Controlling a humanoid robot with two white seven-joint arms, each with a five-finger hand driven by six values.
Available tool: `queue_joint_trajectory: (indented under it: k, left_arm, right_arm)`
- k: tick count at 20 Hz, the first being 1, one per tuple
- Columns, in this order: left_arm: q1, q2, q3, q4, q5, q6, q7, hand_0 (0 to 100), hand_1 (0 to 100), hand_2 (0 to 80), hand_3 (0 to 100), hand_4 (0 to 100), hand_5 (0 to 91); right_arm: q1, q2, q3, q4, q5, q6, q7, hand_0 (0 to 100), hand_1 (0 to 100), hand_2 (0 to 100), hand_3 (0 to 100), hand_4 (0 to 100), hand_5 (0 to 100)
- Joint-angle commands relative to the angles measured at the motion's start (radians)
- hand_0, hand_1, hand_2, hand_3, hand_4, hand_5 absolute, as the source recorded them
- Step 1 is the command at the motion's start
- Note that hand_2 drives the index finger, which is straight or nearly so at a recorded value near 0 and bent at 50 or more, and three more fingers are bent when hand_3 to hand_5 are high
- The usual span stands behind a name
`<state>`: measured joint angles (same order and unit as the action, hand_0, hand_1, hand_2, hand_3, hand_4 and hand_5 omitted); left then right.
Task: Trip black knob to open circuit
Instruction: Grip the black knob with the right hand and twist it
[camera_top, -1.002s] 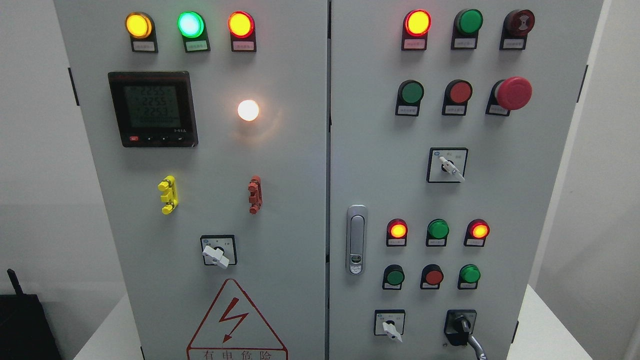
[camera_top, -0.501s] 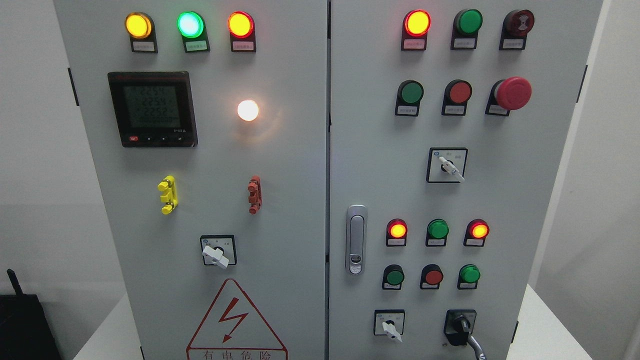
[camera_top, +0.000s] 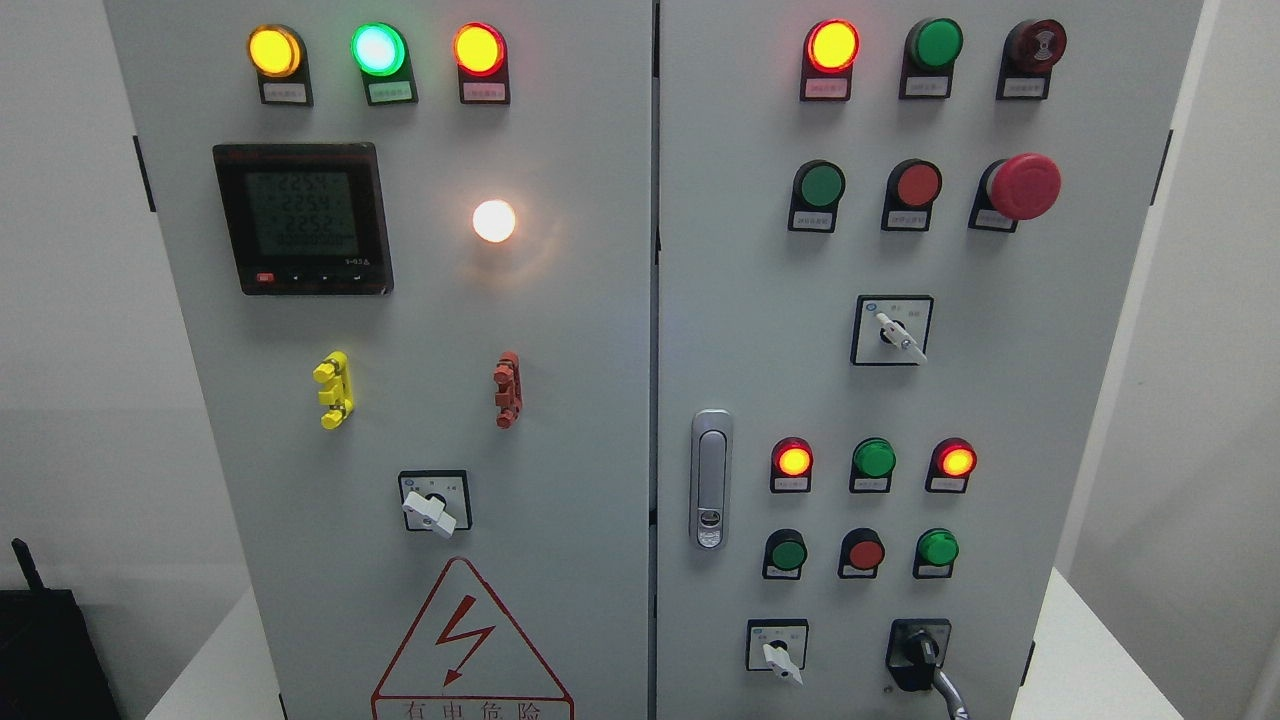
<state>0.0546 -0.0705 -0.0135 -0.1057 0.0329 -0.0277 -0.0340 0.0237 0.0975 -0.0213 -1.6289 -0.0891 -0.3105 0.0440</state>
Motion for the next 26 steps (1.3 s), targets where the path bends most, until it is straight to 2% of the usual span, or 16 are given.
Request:
queue_joint_trajectory:
  k: [1,26]
  left_arm:
    - [-0.004,-0.002,0.001,0.0,0.002,0.0,0.0,12,39,0.0,0,0,0.0]
    - [-0.002,-0.002,0.001,0.0,0.002,-0.001,0.0,12,39,0.0,0,0,0.0]
  right_arm:
    - [-0.007,0.004,0.024,-0.032,0.006,-0.007,0.008,100,85,0,96,90,92]
    - [-0.001,0.004,0.06,-0.039,0.025,-0.006,-0.007,100,85,0,96,90,92]
